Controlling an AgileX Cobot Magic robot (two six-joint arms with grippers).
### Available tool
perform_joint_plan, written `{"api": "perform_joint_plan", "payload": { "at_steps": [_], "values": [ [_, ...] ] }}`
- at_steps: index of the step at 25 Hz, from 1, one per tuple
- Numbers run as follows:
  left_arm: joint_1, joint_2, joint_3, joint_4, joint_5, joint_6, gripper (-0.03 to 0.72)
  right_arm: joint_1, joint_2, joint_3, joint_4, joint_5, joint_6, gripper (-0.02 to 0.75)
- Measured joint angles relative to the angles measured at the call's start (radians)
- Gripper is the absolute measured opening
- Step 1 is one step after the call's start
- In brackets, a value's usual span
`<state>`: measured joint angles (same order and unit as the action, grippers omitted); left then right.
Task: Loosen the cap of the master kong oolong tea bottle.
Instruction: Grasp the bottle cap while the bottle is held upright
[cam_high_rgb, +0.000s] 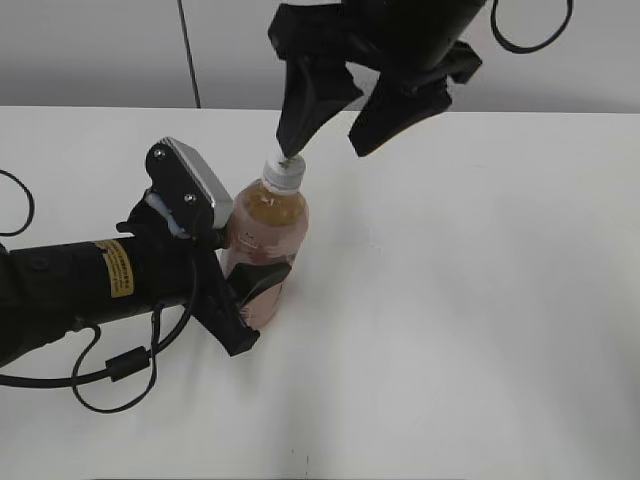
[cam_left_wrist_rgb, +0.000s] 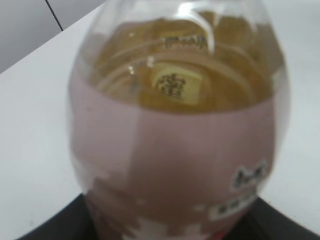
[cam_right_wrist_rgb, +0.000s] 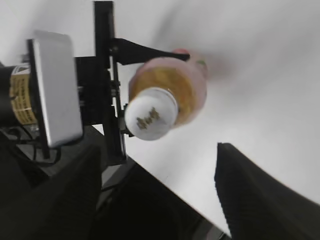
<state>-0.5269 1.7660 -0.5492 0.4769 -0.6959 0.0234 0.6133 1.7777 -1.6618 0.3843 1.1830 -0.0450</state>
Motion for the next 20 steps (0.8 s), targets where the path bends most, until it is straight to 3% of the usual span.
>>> {"api": "perform_joint_plan", "payload": {
  "at_steps": [7, 20],
  "values": [
    [0.000, 0.000, 0.000, 0.000, 0.000, 0.000, 0.363, 0.000, 0.009, 0.000, 0.044, -0.005, 0.360, 0.533],
    [0.000, 0.000, 0.000, 0.000, -0.001, 0.000, 0.363, 0.000, 0.083, 0.000, 0.113, -0.064, 0.491, 0.533]
  ]
}}
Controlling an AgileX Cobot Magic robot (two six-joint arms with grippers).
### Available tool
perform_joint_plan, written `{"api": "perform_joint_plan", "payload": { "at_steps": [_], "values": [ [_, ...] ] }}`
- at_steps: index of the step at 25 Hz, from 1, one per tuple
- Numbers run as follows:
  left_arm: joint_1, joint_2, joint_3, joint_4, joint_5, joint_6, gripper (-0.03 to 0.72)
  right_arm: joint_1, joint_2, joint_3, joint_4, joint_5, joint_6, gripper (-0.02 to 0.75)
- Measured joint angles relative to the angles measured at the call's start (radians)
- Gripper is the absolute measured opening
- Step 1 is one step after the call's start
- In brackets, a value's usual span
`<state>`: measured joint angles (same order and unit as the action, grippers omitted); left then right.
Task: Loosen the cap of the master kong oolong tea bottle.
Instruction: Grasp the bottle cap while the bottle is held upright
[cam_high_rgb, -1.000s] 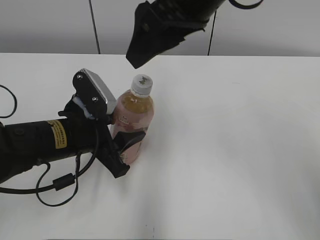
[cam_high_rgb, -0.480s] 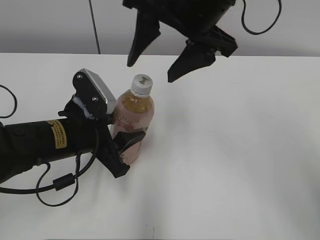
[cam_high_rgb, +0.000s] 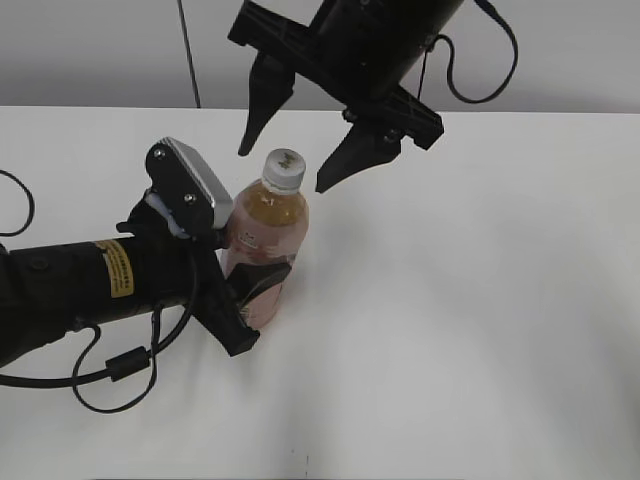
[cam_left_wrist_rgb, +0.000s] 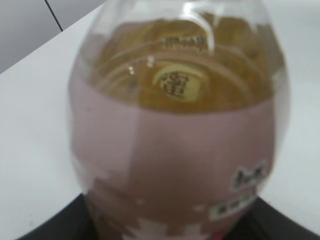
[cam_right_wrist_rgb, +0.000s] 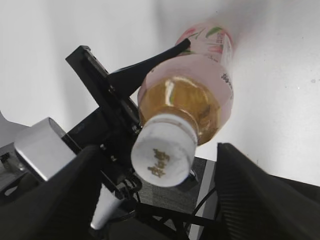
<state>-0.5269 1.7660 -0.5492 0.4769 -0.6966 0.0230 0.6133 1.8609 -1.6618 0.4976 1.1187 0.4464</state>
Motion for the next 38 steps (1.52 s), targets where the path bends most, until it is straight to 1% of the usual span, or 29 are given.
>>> {"api": "perform_joint_plan", "payload": {
  "at_steps": [3, 5, 13, 18, 21, 23, 26, 33, 38],
  "values": [
    [0.000, 0.000, 0.000, 0.000, 0.000, 0.000, 0.363, 0.000, 0.009, 0.000, -0.001, -0.001, 0.005, 0.525],
    [0.000, 0.000, 0.000, 0.000, 0.000, 0.000, 0.363, 0.000, 0.012, 0.000, -0.001, -0.001, 0.005, 0.494],
    [-0.001, 0.000, 0.000, 0.001, -0.003, 0.000, 0.363, 0.000, 0.014, 0.000, -0.021, -0.010, 0.005, 0.284],
    [-0.001, 0.000, 0.000, 0.001, -0.004, 0.000, 0.363, 0.000, 0.014, 0.000, -0.022, -0.016, -0.022, 0.281],
    [-0.001, 0.000, 0.000, 0.001, -0.004, 0.000, 0.363, 0.000, 0.014, 0.000, -0.022, -0.016, -0.089, 0.281],
    [-0.001, 0.000, 0.000, 0.001, -0.004, 0.000, 0.363, 0.000, 0.014, 0.000, -0.022, -0.016, -0.168, 0.281],
    [-0.001, 0.000, 0.000, 0.001, -0.004, -0.001, 0.363, 0.000, 0.014, 0.000, -0.022, -0.017, -0.347, 0.281],
    [-0.001, 0.000, 0.000, 0.001, -0.004, -0.001, 0.363, 0.000, 0.014, 0.000, -0.022, -0.017, -0.867, 0.281],
    [-0.001, 0.000, 0.000, 0.001, -0.004, -0.001, 0.363, 0.000, 0.014, 0.000, -0.022, -0.017, -1.274, 0.281]
  ]
}}
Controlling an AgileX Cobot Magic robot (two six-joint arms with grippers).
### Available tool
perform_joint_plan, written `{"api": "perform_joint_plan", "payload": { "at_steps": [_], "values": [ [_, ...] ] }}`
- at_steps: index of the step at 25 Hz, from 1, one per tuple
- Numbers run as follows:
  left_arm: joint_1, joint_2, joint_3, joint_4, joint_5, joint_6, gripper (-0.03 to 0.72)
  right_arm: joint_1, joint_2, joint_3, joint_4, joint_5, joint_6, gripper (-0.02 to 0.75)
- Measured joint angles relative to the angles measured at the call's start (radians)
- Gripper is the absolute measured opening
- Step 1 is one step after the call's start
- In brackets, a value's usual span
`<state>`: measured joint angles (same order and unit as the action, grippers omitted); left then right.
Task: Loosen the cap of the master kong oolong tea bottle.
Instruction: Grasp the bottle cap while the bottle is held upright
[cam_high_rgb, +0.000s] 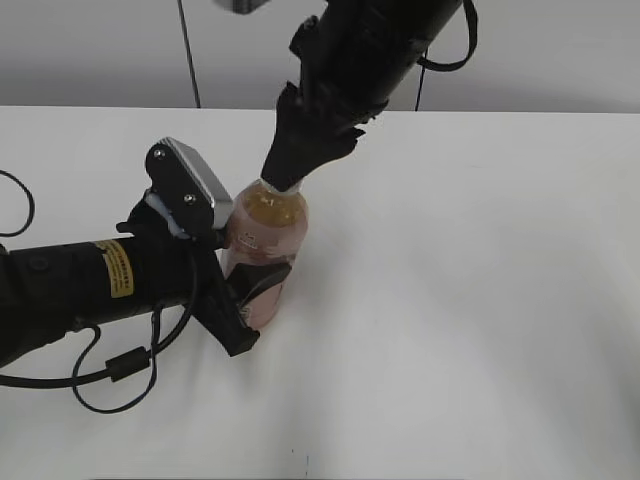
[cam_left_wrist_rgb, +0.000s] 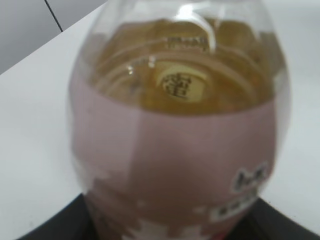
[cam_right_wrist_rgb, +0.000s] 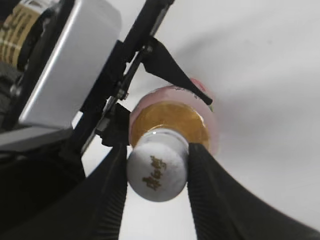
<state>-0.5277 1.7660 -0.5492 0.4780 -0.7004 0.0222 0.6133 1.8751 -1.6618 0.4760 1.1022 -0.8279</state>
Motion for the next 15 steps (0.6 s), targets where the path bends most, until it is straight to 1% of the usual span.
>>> {"api": "perform_joint_plan", "payload": {
  "at_steps": [4, 9, 15],
  "values": [
    [0.000, 0.000, 0.000, 0.000, 0.000, 0.001, 0.363, 0.000, 0.000, 0.000, 0.000, -0.002, -0.265, 0.280],
    [0.000, 0.000, 0.000, 0.000, 0.000, 0.001, 0.363, 0.000, 0.000, 0.000, 0.001, -0.005, -0.538, 0.277],
    [0.000, 0.000, 0.000, -0.005, 0.000, 0.001, 0.363, 0.000, 0.000, 0.000, 0.005, -0.017, -0.998, 0.277]
  ]
}}
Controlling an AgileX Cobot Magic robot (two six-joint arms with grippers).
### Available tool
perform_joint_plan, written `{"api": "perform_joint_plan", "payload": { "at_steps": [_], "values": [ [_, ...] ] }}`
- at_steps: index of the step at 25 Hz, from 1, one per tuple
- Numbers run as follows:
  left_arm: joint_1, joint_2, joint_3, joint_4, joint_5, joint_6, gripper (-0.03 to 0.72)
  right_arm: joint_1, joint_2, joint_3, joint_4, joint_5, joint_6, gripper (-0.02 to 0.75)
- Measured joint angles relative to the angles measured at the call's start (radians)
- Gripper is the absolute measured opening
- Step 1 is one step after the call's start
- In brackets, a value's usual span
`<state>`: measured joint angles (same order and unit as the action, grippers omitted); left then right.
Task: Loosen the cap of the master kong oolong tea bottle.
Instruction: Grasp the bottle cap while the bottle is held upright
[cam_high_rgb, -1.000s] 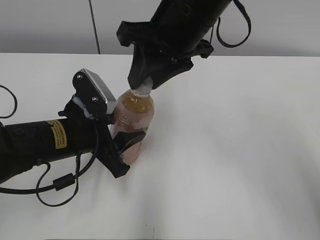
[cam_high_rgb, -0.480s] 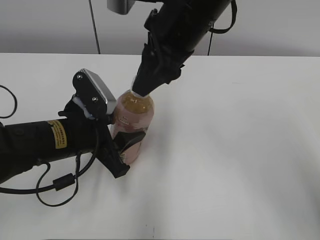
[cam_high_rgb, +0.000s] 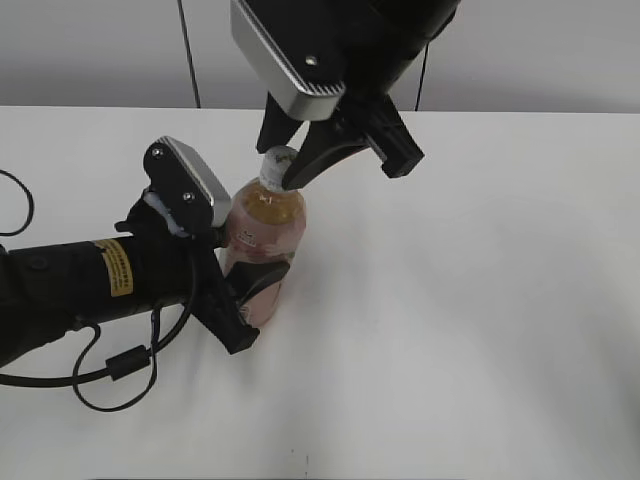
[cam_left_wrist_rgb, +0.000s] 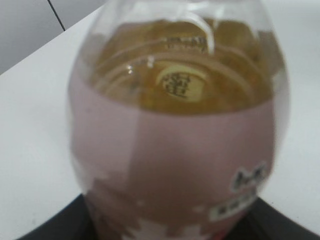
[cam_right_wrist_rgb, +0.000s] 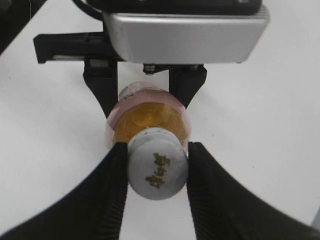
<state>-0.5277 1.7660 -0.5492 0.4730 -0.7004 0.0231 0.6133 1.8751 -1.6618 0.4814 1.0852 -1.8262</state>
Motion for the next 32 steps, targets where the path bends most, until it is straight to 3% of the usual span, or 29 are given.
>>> {"api": "perform_joint_plan", "payload": {
  "at_steps": [7, 11, 32],
  "values": [
    [0.001, 0.000, 0.000, -0.006, 0.000, 0.000, 0.363, 0.001, 0.000, 0.000, 0.005, -0.011, -0.561, 0.277],
    [0.002, 0.000, 0.000, -0.010, 0.000, -0.001, 0.363, 0.001, 0.000, 0.000, 0.010, -0.017, -0.717, 0.277],
    [0.000, 0.000, -0.006, -0.005, -0.045, -0.003, 0.363, 0.003, -0.044, 0.005, -0.010, -0.011, -0.748, 0.275]
  ]
}}
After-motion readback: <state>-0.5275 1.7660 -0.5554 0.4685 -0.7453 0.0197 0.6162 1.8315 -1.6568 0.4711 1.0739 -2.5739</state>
